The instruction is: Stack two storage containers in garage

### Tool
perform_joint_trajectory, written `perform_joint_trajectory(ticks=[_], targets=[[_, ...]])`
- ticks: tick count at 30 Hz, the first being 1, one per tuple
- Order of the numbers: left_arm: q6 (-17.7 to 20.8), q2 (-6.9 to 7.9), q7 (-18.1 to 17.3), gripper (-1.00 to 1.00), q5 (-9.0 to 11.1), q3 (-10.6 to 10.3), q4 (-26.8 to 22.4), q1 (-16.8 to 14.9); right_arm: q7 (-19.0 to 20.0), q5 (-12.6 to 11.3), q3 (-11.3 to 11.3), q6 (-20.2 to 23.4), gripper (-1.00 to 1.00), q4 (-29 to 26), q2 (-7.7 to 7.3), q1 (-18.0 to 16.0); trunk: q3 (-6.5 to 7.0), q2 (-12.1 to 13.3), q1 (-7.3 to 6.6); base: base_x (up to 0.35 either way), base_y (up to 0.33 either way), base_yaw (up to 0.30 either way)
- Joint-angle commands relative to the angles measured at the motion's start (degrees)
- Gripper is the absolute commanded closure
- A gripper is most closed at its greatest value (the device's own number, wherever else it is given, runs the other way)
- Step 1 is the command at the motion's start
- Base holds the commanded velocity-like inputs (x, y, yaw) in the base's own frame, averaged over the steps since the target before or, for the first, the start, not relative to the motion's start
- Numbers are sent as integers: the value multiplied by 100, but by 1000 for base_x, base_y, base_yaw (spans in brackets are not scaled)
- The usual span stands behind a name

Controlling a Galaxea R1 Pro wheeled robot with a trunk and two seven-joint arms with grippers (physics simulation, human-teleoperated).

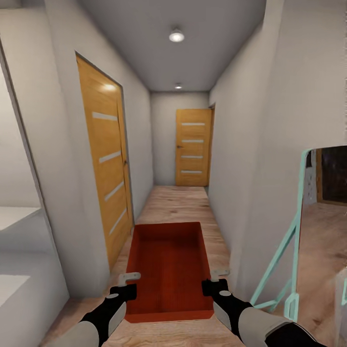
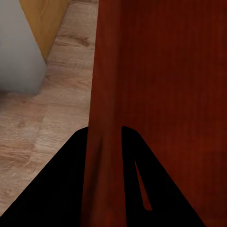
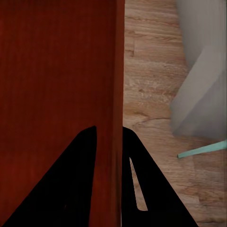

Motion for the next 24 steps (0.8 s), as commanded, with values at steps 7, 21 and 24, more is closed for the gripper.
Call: perform_joint_trajectory(ticks=[7,21,24], targets=[[11,58,111,100,56,-10,14,3,-30,-60,-103,-563,100,-3,1,-12,-10,-8,5,318,177,-269],[11,58,112,100,56,-3,10,3,-30,-60,-103,-558,100,-3,0,-12,-10,-8,5,318,151,-22],[11,58,112,100,56,-6,11,3,-30,-60,-103,-558,100,-3,0,-12,-10,-8,5,318,144,0]])
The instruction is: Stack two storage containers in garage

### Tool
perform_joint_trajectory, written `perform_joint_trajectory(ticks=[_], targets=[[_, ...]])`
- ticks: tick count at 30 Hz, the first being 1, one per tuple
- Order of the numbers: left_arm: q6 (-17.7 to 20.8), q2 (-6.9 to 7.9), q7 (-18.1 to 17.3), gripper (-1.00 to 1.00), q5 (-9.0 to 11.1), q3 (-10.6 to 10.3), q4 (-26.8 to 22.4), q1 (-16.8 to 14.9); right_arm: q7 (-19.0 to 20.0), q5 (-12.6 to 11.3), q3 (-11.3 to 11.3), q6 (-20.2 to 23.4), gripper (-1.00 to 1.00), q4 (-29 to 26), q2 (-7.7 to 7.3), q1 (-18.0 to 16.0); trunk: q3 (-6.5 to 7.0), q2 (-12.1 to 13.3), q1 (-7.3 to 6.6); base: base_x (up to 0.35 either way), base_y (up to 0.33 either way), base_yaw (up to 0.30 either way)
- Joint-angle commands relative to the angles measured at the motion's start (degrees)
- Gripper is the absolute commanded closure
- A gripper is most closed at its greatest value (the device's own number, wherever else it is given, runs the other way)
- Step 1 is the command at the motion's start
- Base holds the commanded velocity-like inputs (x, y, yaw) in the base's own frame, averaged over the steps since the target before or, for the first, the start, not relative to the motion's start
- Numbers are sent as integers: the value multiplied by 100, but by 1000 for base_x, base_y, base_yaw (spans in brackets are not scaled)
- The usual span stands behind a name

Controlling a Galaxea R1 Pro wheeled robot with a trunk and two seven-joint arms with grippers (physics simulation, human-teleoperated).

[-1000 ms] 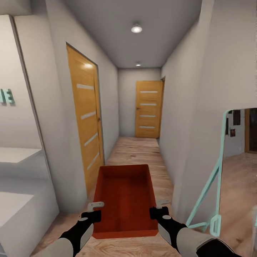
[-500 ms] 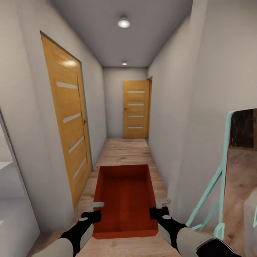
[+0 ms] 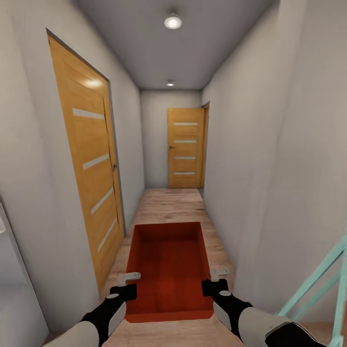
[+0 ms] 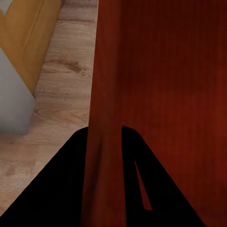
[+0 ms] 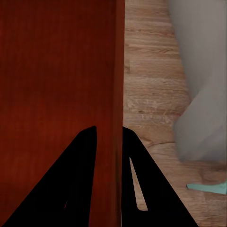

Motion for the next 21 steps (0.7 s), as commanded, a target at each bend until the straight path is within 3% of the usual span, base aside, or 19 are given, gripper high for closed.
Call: perform_joint_trajectory(ticks=[1,11,21], targets=[[11,59,109,100,56,-7,13,2,-33,-64,-100,-559,100,-4,1,-11,-10,-8,5,318,144,0],[11,62,116,100,56,-5,20,2,-33,-64,-100,-555,100,-4,1,-11,-10,-8,5,319,112,0],[11,66,116,100,56,-2,20,2,-33,-68,-100,-547,100,-4,1,-11,-10,-8,5,322,19,0]])
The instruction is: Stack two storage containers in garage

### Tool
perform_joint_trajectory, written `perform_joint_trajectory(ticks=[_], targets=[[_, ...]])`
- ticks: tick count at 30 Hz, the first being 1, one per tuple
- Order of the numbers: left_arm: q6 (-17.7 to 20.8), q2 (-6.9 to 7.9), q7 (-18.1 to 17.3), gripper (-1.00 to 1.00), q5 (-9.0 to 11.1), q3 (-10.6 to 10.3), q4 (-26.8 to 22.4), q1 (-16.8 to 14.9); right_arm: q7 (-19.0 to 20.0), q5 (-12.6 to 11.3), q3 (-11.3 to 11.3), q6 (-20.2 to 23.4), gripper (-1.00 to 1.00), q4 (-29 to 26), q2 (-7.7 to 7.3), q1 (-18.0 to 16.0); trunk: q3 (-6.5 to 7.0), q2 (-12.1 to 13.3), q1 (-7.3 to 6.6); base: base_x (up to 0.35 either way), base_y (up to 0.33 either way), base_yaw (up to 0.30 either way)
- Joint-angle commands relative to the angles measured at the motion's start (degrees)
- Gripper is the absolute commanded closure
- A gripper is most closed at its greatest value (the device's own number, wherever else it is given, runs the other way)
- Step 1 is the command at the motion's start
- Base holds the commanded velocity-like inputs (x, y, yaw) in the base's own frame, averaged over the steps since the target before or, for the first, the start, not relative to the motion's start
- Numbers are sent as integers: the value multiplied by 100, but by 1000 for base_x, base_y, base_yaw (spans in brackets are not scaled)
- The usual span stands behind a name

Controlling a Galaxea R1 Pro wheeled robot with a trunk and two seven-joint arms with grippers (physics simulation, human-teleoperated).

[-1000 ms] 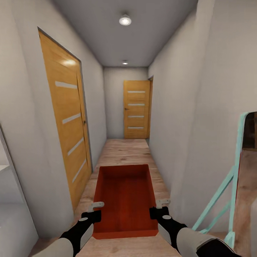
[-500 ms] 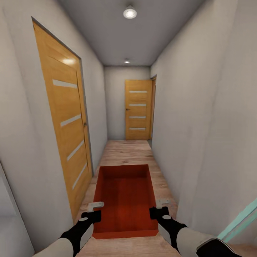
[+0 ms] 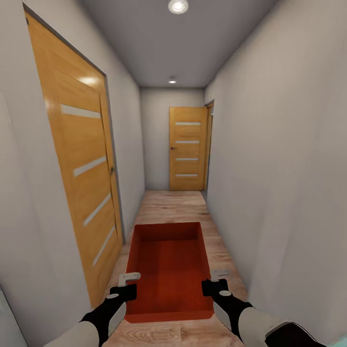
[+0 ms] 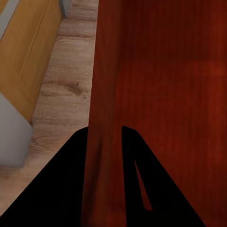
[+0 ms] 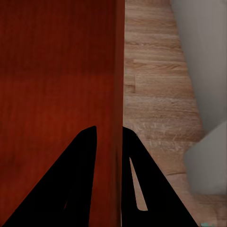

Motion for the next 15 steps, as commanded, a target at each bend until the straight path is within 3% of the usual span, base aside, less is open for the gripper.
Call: perform_joint_trajectory(ticks=[1,15], targets=[[11,66,119,100,56,-7,14,2,-32,-65,-107,-552,100,-5,1,-10,-10,-8,5,323,1,0],[11,68,114,100,56,-7,14,2,-32,-61,-107,-552,100,-5,2,-10,-10,-8,5,323,0,0]])
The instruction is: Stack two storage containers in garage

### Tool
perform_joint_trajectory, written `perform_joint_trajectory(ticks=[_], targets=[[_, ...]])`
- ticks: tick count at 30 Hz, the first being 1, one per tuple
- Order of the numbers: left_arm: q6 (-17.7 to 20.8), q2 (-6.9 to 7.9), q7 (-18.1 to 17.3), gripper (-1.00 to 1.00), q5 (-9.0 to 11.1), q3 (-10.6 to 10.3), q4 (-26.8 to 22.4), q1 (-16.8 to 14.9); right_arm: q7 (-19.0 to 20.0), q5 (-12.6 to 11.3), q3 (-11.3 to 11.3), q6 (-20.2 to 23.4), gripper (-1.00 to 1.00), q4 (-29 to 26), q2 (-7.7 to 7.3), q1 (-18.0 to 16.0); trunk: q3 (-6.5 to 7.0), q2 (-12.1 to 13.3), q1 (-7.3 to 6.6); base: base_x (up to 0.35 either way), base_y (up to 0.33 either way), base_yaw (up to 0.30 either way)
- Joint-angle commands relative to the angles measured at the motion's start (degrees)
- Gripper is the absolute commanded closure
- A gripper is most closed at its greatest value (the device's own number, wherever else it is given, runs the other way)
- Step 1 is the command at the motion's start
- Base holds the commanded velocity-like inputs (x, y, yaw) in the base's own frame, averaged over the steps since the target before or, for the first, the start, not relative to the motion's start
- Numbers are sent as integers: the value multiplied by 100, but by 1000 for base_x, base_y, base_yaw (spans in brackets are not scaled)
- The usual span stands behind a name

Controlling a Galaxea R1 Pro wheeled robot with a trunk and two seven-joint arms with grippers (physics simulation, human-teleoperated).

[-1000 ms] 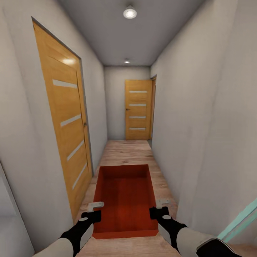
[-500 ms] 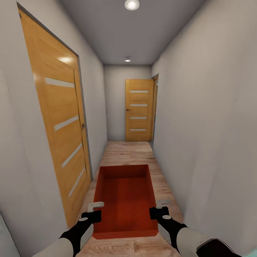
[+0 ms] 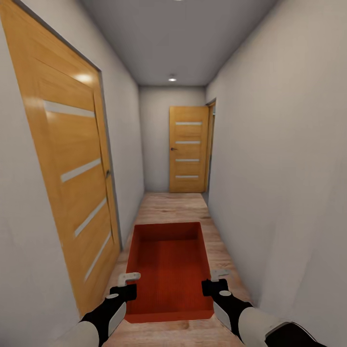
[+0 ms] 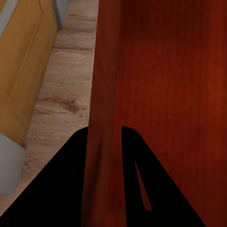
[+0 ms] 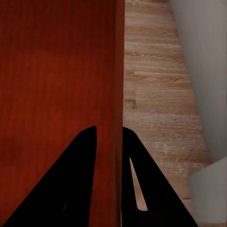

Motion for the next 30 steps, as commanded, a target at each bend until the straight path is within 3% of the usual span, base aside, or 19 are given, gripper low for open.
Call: perform_joint_trajectory(ticks=[1,30], targets=[[11,67,114,100,56,-7,14,2,-30,-63,-105,-552,100,-5,0,-10,-10,-8,5,323,0,0],[11,67,113,100,56,-7,14,2,-30,-63,-105,-561,100,-5,0,-10,-10,-8,5,323,0,0]])
